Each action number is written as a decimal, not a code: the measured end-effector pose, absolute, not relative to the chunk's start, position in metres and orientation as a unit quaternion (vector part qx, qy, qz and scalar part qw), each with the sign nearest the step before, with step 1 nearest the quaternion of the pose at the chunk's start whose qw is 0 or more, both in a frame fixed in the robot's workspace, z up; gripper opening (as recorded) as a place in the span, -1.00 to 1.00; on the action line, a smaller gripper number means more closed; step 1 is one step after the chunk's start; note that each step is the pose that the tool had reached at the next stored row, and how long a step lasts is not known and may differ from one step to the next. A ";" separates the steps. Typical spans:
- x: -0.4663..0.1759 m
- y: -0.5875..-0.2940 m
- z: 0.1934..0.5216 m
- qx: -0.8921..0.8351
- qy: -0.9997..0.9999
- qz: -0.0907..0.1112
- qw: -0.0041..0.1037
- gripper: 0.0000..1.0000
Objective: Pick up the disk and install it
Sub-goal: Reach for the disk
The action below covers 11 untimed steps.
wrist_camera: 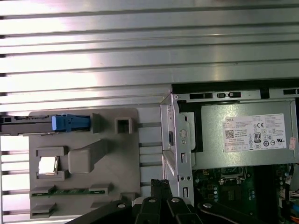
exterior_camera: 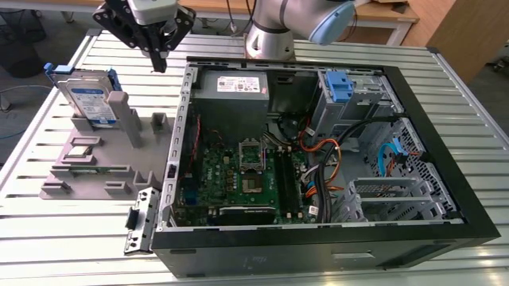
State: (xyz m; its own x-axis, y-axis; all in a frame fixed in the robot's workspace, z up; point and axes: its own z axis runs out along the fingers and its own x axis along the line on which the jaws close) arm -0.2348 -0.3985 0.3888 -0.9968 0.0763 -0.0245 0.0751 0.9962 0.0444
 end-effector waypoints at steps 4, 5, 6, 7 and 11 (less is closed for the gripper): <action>-0.236 -0.399 0.389 0.038 0.999 0.022 0.013 -0.80; -0.237 -0.399 0.389 0.038 0.999 0.022 0.013 -0.80; -0.237 -0.399 0.389 0.038 0.999 0.022 0.013 -0.80; -0.238 -0.399 0.389 0.038 0.999 0.022 0.013 -0.80; -0.239 -0.399 0.389 0.038 0.999 0.022 0.013 -0.80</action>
State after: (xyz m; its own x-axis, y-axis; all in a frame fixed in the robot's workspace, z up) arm -0.2393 -0.3985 0.3888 -0.9968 0.0762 -0.0245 0.0751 0.9962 0.0444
